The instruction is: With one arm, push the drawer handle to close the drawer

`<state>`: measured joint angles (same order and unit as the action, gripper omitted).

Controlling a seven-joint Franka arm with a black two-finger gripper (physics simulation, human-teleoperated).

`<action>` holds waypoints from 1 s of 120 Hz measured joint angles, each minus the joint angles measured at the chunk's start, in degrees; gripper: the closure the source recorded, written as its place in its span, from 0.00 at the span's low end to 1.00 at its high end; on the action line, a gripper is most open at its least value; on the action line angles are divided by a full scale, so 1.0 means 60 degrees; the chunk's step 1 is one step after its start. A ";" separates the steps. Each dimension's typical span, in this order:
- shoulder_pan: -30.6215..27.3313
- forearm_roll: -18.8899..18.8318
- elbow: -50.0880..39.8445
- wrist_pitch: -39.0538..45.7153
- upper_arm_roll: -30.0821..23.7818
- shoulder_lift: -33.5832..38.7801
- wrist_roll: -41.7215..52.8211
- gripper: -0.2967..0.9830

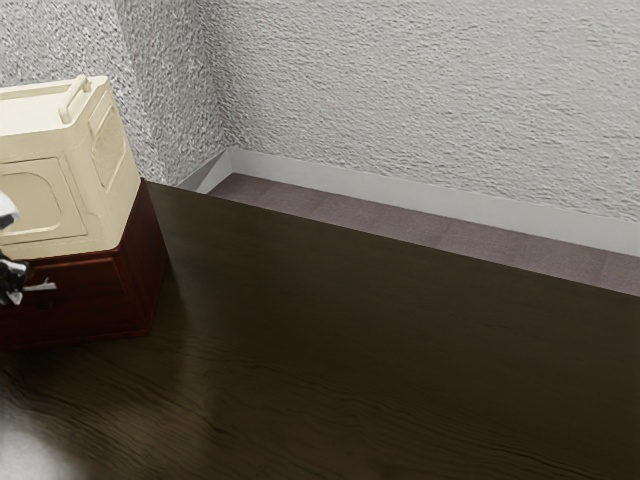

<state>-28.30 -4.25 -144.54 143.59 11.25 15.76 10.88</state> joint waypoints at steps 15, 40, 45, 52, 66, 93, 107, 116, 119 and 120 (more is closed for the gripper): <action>-0.0023 0.0076 -0.0023 0.0304 -0.0011 -0.0027 0.0048 0.75; 0.0021 0.0682 -0.0423 0.0135 -0.1178 0.0443 0.0043 0.73; 0.0033 0.1010 -0.0548 -0.0026 -0.1534 0.0571 0.0041 0.72; 0.0043 0.1560 -0.0726 -0.0276 -0.2088 0.0712 0.0035 0.70; 0.0053 0.2734 -0.0764 -0.1056 -0.3575 0.0947 -0.0043 0.67; 0.0151 0.3680 0.4394 -0.4172 -0.6078 -0.0731 -0.0361 0.46; 0.2077 0.3077 0.7583 -0.5882 -0.4156 -0.2333 -0.0503 0.37; 0.2194 0.2673 0.8713 -0.6776 -0.3652 -0.2587 -0.0577 0.33; 0.2221 0.2566 0.9027 -0.7067 -0.3488 -0.2629 -0.0597 0.32; 0.2232 0.2535 0.9111 -0.7159 -0.3431 -0.2641 -0.0604 0.31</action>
<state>-14.91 10.96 -89.88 100.63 -9.34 -0.09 7.26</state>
